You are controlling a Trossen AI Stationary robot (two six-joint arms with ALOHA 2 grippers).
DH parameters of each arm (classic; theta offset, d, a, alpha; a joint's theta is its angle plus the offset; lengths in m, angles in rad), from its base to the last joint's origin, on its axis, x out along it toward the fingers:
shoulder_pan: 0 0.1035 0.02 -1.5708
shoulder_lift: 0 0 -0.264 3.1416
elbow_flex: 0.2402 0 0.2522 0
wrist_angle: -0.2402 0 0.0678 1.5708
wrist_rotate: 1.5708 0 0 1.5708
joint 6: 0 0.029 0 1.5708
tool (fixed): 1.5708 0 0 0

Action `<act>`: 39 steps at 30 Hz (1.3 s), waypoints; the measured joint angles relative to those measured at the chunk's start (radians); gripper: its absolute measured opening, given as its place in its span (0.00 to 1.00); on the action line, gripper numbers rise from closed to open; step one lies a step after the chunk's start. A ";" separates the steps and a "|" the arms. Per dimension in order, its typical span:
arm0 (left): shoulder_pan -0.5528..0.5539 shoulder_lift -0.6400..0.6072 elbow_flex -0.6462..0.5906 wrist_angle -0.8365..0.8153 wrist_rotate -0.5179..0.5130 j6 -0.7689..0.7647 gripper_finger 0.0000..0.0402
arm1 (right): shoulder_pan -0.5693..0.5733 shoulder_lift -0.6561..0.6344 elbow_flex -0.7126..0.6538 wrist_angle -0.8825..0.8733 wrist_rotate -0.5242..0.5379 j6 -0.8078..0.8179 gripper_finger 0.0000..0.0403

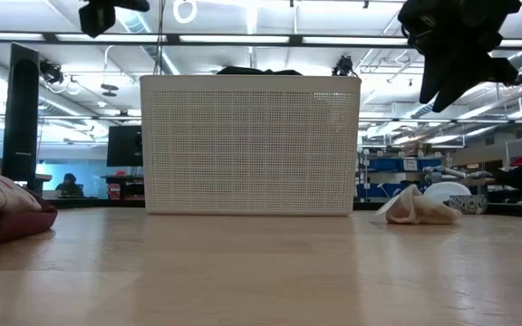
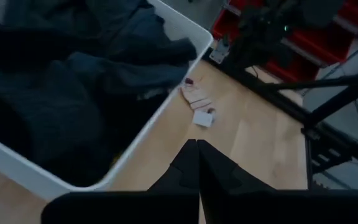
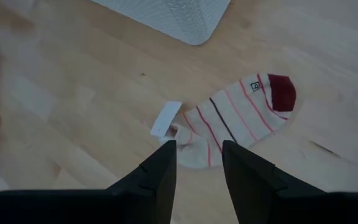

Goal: Sort clothes
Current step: Put the brown sock into the white laundry bin

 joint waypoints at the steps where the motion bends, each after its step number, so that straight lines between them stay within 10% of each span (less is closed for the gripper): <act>1: -0.044 0.009 0.000 -0.004 -0.037 -0.019 0.00 | 0.000 0.000 0.000 0.000 -0.002 -0.005 0.32; 14: -0.513 0.124 0.000 -0.071 -0.409 -0.385 0.00 | -0.036 0.000 -0.028 -0.006 -0.089 -0.079 0.32; 21: -0.648 0.161 0.000 -0.173 -0.482 -0.617 0.00 | -0.131 0.002 -0.142 0.154 -0.284 -0.180 0.31; 39: -0.769 0.257 0.000 -0.228 -0.500 -0.869 0.00 | -0.160 0.170 -0.200 0.360 -0.282 -0.491 0.48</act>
